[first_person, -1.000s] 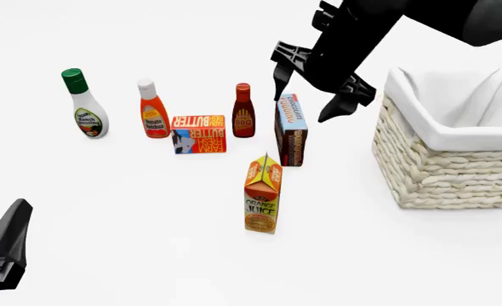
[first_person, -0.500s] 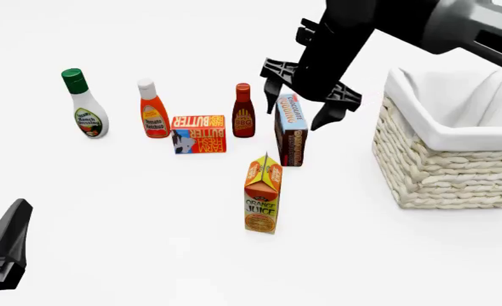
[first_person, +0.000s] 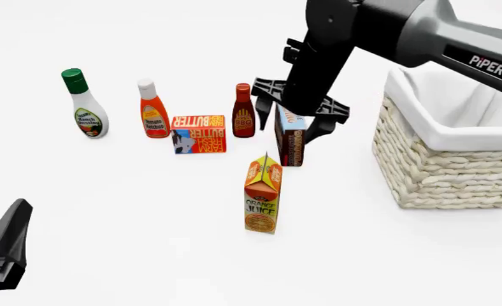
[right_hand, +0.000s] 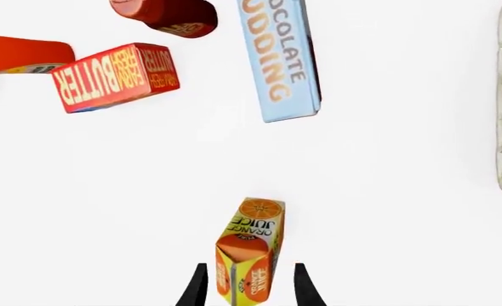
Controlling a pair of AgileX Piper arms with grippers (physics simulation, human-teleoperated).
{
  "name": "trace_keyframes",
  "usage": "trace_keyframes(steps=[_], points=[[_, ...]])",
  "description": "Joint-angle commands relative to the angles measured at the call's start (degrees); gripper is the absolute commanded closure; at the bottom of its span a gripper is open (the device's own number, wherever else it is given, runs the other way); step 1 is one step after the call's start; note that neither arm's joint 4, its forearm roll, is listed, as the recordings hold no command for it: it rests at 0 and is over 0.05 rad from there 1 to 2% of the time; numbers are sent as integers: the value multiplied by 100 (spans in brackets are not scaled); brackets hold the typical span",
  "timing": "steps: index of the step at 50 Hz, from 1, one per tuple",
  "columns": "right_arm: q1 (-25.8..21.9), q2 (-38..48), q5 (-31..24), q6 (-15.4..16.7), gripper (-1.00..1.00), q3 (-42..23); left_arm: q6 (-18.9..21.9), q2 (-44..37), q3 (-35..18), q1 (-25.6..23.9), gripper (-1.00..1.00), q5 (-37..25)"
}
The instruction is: Pick the orange juice and place it in the basket.
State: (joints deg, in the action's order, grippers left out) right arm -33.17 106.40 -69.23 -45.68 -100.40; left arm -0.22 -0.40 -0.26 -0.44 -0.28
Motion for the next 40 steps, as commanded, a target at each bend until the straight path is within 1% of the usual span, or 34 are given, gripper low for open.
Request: trace_keyframes(steps=[1, 6, 8, 9, 11, 13, 14, 17, 20, 21, 29, 31, 32, 34, 40], points=[[-79, 38, -67, 3, -100, -18, 5, 28, 9, 11, -100, -11], [-104, 145, -67, 73, -100, -51, 6, 28, 9, 11, -100, -12], [-164, 171, -67, 40, -100, -86, 6, 28, 9, 11, -100, -11], [-101, 191, -67, 131, -100, -70, 6, 28, 9, 10, -100, -11], [-171, 195, -67, 60, -100, -53, 6, 28, 9, 12, -100, -11], [-119, 212, -67, 120, -100, -33, 6, 28, 9, 11, -100, -11], [-162, 216, -67, 79, -100, -54, 5, 28, 9, 12, -100, -11], [-50, 248, -67, 199, -100, -36, 5, 28, 9, 11, -100, -11], [-93, 257, -67, 167, -100, -51, 5, 28, 9, 11, -100, -11], [-42, 275, -67, 236, -100, -55, 5, 28, 9, 11, -100, -12], [-199, 299, -67, 91, -100, -107, 5, 28, 9, 11, -100, -11], [-280, 294, -67, 10, -100, -100, 4, 28, 9, 12, -100, -11], [-276, 297, -67, 24, -100, -102, 5, 28, 9, 11, -100, -11], [-373, 274, -67, -71, -100, -119, 5, 29, 9, 11, -100, -10], [-435, 249, -67, -116, -100, -104, 5, 28, 9, 11, -100, -12]])
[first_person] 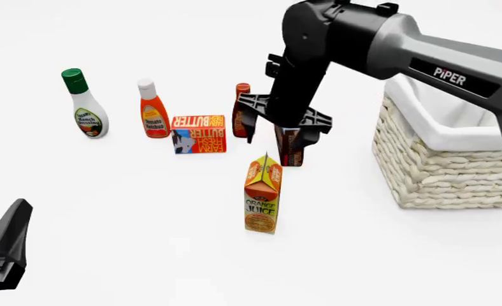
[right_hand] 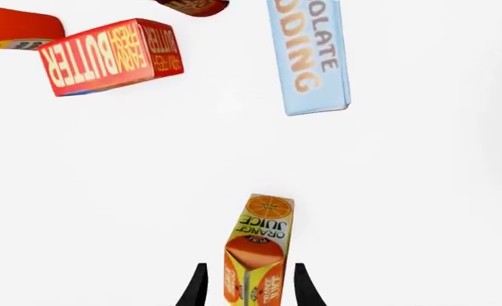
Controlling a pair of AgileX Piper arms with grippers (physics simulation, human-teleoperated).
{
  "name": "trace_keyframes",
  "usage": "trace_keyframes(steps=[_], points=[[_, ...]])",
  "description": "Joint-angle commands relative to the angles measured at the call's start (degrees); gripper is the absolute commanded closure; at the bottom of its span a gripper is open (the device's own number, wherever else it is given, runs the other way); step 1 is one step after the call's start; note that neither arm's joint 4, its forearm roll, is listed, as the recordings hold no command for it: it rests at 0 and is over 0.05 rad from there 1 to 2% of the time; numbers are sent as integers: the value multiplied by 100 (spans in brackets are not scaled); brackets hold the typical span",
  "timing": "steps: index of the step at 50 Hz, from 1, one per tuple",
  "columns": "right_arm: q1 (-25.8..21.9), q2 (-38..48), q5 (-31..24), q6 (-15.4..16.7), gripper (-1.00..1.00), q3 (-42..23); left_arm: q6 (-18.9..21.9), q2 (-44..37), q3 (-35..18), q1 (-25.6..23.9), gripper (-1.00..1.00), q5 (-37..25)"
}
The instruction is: Pick the orange juice and place it in the basket.
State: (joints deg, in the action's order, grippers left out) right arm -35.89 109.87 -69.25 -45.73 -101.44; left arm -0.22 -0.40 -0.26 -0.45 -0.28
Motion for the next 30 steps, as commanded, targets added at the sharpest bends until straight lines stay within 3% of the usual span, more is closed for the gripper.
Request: trace_keyframes(steps=[1, 9, 11, 13, 30], points=[[-160, -96, -65, -103, -100, 12, 5, 28, 9, 11, -100, -12], [-155, -91, -65, -59, -100, 129, 5, 28, 9, 12, -100, -11], [-340, -104, -65, -255, -100, 103, 4, 28, 9, 13, -100, -11], [-178, -60, -65, -63, -100, 157, 5, 28, 9, 10, -100, -11], [-402, -55, -63, -270, -100, 158, 4, 28, 9, 13, -100, -11]])
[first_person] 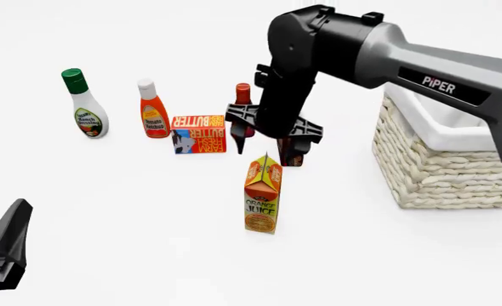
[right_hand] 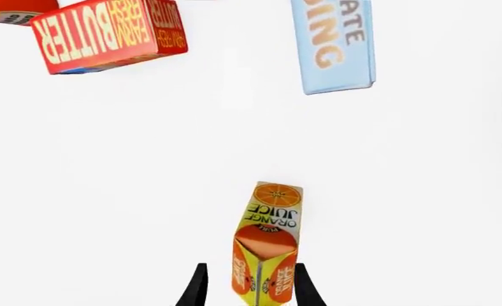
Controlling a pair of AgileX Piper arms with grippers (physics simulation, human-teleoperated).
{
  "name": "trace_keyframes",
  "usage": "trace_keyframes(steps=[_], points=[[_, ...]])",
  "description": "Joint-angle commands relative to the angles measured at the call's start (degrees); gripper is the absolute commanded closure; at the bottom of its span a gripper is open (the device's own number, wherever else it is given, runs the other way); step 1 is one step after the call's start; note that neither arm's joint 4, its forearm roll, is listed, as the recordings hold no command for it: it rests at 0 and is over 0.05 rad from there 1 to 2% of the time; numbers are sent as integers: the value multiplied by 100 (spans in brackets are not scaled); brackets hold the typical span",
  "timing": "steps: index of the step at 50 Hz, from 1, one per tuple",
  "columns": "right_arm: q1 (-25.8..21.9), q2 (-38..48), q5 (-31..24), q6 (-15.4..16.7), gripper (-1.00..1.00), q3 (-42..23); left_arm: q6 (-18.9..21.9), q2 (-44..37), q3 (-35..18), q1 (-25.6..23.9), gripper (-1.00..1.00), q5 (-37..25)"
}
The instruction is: Pick the orange juice and place it in the basket.
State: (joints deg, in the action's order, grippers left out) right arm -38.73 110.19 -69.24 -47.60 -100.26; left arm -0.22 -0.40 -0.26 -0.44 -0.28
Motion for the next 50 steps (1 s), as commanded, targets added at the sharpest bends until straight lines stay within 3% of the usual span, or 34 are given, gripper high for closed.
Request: trace_keyframes(steps=[1, 50], points=[[-83, -77, -64, -37, -100, 51, 4, 28, 9, 13, -100, -12], [-2, -40, -64, 32, -100, 276, 4, 28, 9, 12, -100, -11]])
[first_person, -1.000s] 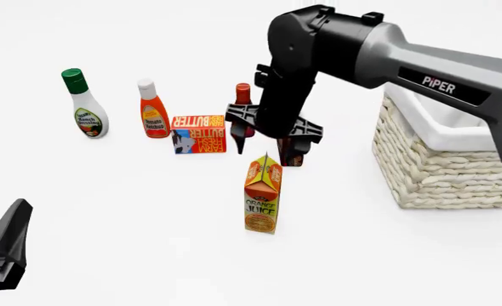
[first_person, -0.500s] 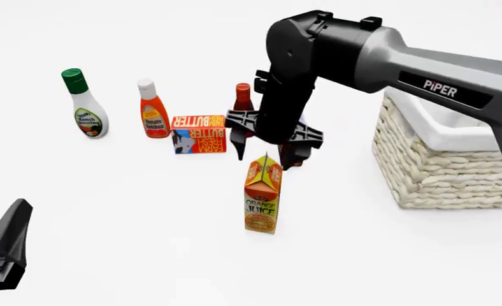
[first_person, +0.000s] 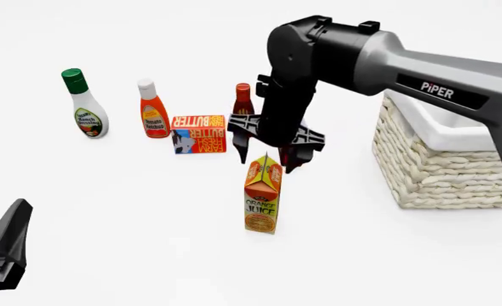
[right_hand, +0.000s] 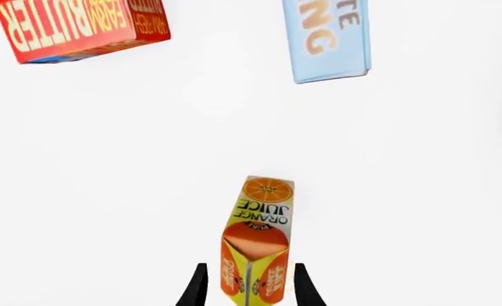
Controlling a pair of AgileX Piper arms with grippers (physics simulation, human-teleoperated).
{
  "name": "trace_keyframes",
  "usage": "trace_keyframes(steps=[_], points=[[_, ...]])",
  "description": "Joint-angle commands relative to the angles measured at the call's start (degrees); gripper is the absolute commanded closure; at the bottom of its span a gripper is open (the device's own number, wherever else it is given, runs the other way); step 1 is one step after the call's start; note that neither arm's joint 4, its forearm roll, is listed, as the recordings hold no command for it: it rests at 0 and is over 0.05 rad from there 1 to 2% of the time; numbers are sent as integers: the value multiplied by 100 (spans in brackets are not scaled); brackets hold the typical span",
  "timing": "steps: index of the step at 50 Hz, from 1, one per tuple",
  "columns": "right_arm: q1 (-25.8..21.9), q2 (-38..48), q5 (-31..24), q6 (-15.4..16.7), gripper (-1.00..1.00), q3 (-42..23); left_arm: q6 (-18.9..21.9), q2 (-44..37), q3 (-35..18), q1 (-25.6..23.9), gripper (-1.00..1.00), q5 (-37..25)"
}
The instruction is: Pick the orange juice and place it in the basket.
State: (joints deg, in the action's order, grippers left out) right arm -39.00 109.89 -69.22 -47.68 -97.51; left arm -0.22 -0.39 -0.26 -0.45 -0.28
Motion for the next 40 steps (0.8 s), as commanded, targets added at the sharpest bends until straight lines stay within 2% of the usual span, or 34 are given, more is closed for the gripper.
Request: trace_keyframes(steps=[1, 13, 15, 16, 30, 32, 33, 35, 37, 40], points=[[12, 8, -65, 32, -100, -17, 4, 28, 9, 11, -100, -11], [-95, 88, 7, -47, -100, -19, 5, 28, 9, 11, -100, -11], [-22, 124, -10, 34, -100, -16, 5, 28, 9, 12, -100, -11], [-90, 86, 67, -52, -100, 81, 6, 28, 8, 12, -100, -12], [3, 115, 175, 59, -100, 257, 5, 28, 9, 11, -100, -11], [-121, 80, 290, -59, -100, 370, 6, 28, 9, 12, -100, -11], [-37, 129, 229, 35, -100, 302, 6, 28, 9, 12, -100, -11], [-124, 93, 322, -60, -100, 385, 6, 28, 9, 11, -100, -11], [-1, 183, 235, 84, -100, 286, 5, 28, 9, 11, -100, -11], [-21, 200, 276, 70, -100, 302, 5, 29, 9, 11, -100, -10]])
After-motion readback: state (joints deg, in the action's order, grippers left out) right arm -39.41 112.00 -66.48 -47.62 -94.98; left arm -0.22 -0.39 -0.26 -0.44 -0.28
